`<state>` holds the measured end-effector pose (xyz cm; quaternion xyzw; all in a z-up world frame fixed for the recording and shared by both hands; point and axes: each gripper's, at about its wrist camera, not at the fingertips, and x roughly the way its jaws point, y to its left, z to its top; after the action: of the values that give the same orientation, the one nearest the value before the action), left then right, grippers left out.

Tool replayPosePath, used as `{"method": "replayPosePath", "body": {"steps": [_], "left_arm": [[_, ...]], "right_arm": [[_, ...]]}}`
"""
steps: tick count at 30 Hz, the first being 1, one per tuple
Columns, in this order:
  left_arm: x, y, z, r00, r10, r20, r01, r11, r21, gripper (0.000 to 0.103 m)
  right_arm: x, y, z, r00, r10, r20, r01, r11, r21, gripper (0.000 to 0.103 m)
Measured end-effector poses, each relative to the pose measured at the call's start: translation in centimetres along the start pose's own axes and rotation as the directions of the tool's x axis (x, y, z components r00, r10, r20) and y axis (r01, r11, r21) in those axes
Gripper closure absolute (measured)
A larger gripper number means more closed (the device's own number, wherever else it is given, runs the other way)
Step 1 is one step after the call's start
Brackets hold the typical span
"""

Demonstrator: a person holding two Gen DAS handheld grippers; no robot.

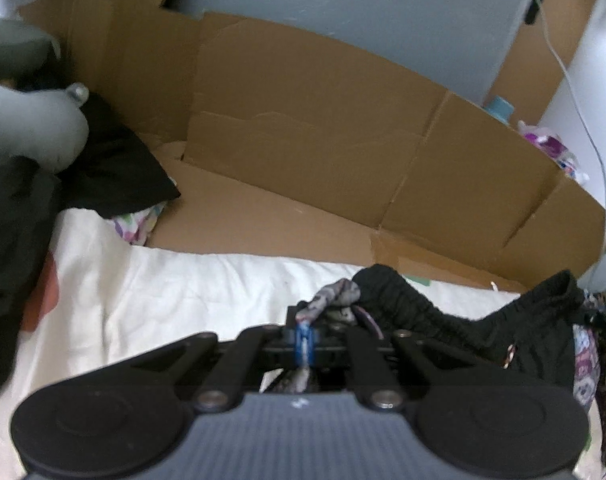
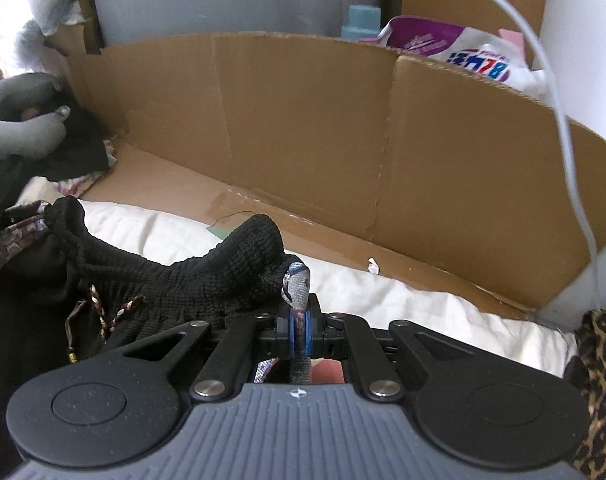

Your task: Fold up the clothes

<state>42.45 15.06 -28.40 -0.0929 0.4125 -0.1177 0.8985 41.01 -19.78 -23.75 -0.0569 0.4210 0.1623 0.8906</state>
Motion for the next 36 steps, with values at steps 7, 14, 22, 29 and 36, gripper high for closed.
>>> {"method": "replayPosePath", "body": {"steps": [7, 14, 22, 29, 36], "left_arm": [[3.2, 0.2, 0.4, 1.0, 0.006, -0.025, -0.006, 1.0, 0.002, 0.1], [5.7, 1.2, -0.4, 0.998, 0.023, -0.052, -0.024, 1.0, -0.015, 0.1], [7.5, 2.1, -1.9, 0.996, 0.038, -0.081, -0.04, 0.999, -0.029, 0.1], [6.8, 1.1, -1.7, 0.992, 0.082, -0.097, -0.082, 0.997, 0.001, 0.074], [3.8, 0.0, -1.8, 0.99, 0.117, -0.072, -0.119, 0.993, -0.021, 0.047]], "right_arm": [[3.2, -0.1, 0.6, 0.998, -0.039, -0.051, 0.038, 0.999, -0.014, 0.1], [6.4, -0.3, 0.4, 0.995, -0.053, -0.086, 0.052, 0.999, -0.012, 0.1], [9.4, -0.5, 0.6, 0.991, -0.054, -0.124, 0.052, 0.998, -0.019, 0.1], [9.8, -2.6, -0.4, 0.99, 0.001, -0.141, 0.021, 0.988, 0.152, 0.069], [4.9, -4.1, -1.2, 0.994, 0.053, -0.097, -0.031, 0.977, 0.211, 0.065]]}}
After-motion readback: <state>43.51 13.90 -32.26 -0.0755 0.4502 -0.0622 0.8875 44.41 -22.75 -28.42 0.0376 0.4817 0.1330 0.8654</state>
